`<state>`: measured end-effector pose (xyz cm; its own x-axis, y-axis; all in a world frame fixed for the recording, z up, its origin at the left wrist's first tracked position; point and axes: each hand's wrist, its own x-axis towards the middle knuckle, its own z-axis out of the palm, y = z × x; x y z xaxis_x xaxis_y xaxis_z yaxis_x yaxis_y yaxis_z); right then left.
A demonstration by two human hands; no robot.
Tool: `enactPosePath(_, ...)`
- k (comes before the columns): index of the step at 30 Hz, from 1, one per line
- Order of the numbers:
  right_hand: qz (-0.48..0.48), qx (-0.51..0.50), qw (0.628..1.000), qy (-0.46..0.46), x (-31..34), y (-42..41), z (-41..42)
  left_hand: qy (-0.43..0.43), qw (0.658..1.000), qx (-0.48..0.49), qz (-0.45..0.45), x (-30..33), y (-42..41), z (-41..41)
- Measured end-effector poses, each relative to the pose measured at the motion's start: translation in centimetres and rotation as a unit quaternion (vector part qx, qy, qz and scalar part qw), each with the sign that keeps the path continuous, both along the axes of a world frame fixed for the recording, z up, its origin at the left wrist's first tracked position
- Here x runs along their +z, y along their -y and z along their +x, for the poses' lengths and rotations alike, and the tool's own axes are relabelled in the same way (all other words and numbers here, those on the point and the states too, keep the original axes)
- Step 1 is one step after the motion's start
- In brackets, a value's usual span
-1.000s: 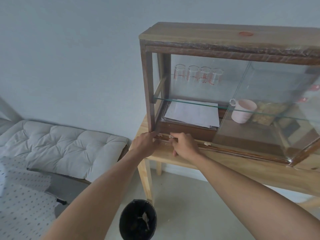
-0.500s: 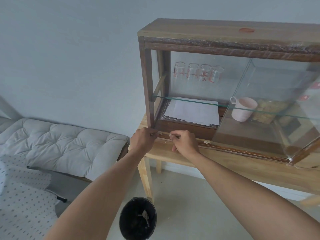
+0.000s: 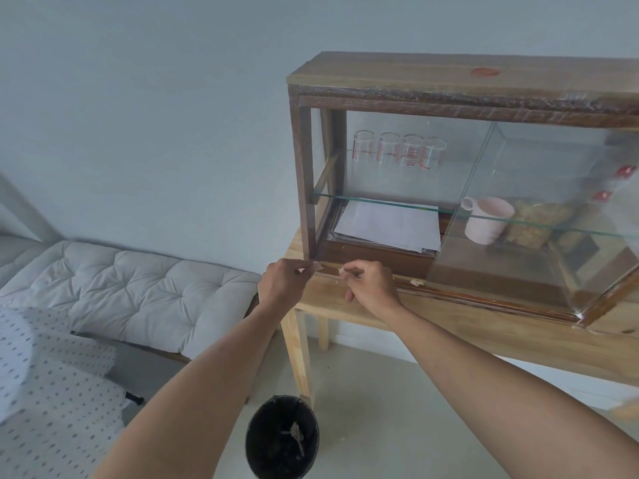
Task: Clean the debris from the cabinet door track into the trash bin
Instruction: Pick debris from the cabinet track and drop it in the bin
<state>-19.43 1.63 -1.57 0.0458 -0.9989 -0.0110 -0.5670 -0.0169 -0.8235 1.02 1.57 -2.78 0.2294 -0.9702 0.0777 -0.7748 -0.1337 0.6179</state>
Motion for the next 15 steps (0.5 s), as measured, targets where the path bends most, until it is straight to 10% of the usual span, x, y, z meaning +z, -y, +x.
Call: enactPosePath(15,0.040,0.082,0.996,0.001,-1.5,-6.1,6.5,-0.030,0.998,0.059,0.016,-0.8,-9.7,7.6)
